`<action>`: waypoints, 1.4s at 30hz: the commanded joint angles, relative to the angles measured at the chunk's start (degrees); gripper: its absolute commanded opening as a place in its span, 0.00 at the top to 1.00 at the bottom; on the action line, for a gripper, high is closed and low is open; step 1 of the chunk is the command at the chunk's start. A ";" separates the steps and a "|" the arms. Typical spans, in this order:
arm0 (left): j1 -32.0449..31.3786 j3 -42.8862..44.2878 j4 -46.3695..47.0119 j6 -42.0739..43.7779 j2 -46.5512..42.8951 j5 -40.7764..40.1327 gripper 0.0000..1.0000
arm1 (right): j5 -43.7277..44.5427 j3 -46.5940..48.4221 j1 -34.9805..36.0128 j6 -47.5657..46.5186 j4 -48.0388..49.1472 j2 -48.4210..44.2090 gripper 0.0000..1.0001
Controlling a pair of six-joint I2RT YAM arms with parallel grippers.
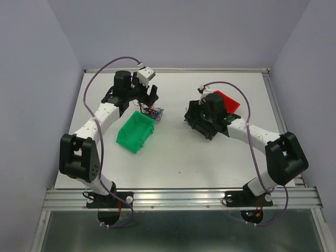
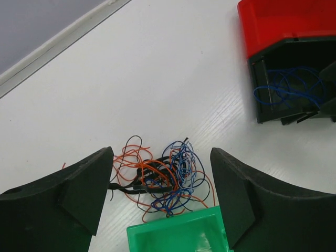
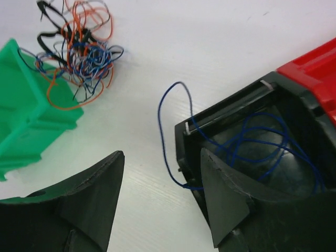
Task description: Untangle the cables
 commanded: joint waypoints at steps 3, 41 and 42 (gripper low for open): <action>-0.68 -4.28 4.36 1.73 -0.24 -5.00 0.14 | 5.20 7.52 4.63 -5.72 0.51 4.92 0.35; -8.24 -1.48 -3.37 7.87 6.09 -23.98 0.13 | 20.85 21.24 -4.15 2.28 -32.45 20.93 0.89; -8.33 -1.39 -3.63 8.14 6.35 -24.59 0.14 | 21.38 21.15 -4.15 2.54 -32.36 20.22 0.84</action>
